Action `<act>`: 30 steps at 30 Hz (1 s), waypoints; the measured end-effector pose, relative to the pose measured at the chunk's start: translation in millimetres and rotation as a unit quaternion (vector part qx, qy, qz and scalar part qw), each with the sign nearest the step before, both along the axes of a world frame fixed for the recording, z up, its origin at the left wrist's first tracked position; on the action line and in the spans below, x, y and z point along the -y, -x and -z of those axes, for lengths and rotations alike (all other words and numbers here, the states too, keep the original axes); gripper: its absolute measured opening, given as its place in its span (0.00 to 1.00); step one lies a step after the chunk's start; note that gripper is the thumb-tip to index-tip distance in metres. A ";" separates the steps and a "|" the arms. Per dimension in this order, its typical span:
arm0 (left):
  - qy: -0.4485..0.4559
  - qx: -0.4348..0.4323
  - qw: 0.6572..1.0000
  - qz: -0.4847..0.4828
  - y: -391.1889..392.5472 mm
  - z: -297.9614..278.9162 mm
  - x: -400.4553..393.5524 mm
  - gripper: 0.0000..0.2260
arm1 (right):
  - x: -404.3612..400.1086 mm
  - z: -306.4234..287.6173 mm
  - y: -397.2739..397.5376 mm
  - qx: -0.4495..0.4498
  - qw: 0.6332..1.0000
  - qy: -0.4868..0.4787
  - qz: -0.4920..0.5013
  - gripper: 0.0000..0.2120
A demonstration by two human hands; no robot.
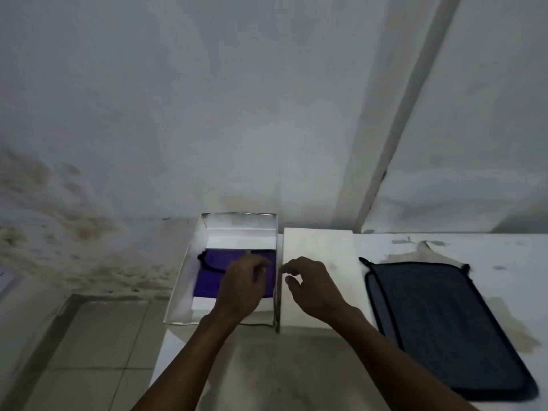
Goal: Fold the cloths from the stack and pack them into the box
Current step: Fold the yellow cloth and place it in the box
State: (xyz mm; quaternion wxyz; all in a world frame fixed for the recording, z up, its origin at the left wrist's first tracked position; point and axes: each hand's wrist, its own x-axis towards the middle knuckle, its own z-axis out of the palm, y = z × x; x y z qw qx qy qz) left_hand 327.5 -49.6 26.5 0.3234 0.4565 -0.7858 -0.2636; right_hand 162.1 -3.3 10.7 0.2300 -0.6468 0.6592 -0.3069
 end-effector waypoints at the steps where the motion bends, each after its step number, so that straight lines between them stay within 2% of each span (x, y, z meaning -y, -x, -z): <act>1: 0.005 -0.007 1.000 0.008 8.9 -1.9 -6.2 0.08 | -8.4 0.8 10.0 0.010 1.000 -0.007 0.015 0.10; 7: 0.005 -0.013 0.999 0.047 74.1 0.4 -42.9 0.08 | -62.4 0.3 76.5 0.037 0.994 -0.043 0.089 0.09; 15: -0.099 0.011 0.991 0.086 163.8 14.4 -89.6 0.13 | -124.3 8.1 174.5 0.003 0.988 -0.090 0.127 0.08; 23: -0.159 0.104 0.975 0.114 237.5 43.2 -113.1 0.10 | -167.5 32.7 268.6 0.003 0.977 -0.149 0.153 0.05; 30: -0.217 0.165 0.958 0.087 276.6 69.1 -108.2 0.11 | -170.3 48.8 327.7 -0.033 0.965 -0.207 0.154 0.02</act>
